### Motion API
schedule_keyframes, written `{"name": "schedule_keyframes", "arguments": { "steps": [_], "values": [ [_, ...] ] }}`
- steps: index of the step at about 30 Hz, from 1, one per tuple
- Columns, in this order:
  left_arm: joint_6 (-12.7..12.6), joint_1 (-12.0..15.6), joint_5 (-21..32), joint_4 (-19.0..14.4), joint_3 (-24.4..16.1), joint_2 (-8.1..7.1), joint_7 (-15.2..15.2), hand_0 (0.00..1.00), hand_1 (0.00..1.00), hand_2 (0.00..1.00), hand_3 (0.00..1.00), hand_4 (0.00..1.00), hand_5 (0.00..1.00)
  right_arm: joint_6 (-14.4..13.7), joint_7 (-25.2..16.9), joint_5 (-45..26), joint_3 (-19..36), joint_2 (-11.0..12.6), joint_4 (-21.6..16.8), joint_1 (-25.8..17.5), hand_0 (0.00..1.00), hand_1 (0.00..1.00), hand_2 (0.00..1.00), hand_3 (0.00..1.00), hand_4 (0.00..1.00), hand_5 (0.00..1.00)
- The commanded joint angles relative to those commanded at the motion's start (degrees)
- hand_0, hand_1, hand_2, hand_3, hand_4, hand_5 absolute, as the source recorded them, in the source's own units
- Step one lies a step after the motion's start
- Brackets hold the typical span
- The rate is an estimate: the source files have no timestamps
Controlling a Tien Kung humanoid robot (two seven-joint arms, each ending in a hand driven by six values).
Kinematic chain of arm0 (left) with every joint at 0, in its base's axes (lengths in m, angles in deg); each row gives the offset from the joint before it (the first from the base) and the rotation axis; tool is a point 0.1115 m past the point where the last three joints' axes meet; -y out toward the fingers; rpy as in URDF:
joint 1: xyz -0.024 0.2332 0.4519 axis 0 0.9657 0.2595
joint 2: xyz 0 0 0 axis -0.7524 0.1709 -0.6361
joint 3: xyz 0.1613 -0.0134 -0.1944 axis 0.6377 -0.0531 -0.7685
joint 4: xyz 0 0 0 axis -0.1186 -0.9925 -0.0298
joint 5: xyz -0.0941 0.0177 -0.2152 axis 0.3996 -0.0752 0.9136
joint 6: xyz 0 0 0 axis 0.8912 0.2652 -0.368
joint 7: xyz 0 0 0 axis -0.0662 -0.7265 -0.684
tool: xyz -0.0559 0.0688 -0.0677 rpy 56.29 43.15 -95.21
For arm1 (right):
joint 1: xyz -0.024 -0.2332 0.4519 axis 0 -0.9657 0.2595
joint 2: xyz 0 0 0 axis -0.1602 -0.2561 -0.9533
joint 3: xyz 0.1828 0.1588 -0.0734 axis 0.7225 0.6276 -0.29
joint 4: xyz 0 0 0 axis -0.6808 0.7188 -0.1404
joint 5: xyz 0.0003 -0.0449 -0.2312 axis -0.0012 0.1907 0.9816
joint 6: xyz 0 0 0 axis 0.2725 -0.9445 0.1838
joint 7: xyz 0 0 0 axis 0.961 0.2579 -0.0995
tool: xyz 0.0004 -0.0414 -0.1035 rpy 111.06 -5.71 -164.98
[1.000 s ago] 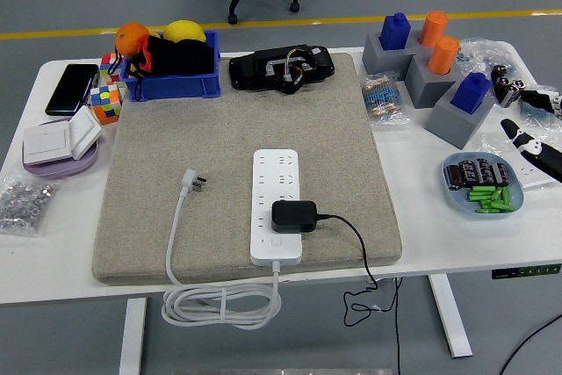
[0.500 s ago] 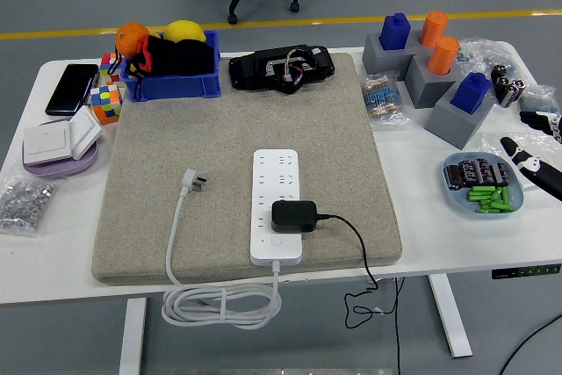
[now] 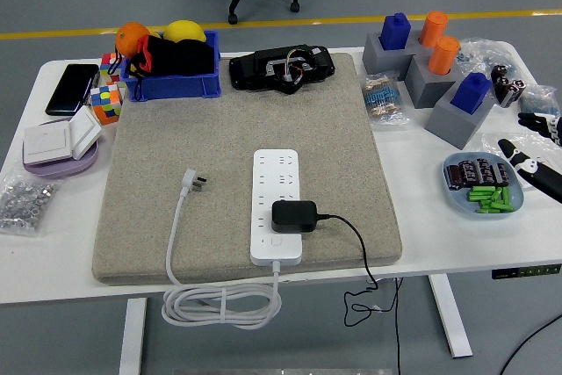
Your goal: Press the white button,pick up the black plug,place it near the board,insert it into the board
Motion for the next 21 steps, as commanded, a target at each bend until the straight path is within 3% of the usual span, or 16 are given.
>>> {"name": "schedule_keyframes", "arguments": {
  "steps": [11,21],
  "values": [
    [-0.02,-0.62,-0.6,0.0,-0.67,-0.09,0.16,0.479,0.499,0.499,0.588,0.569,0.265,0.38,0.66,-0.38,-1.04,0.16,-0.1,0.89,0.857,0.759,0.699,0.685,0.876,0.542],
    [-0.1,1.77,-2.95,0.0,-3.38,-0.25,0.11,0.479,0.499,0.499,0.587,0.568,0.265,1.25,2.16,-0.52,-1.88,-0.56,-0.14,-1.15,0.856,0.757,0.697,0.684,0.874,0.539]
  ]
}}
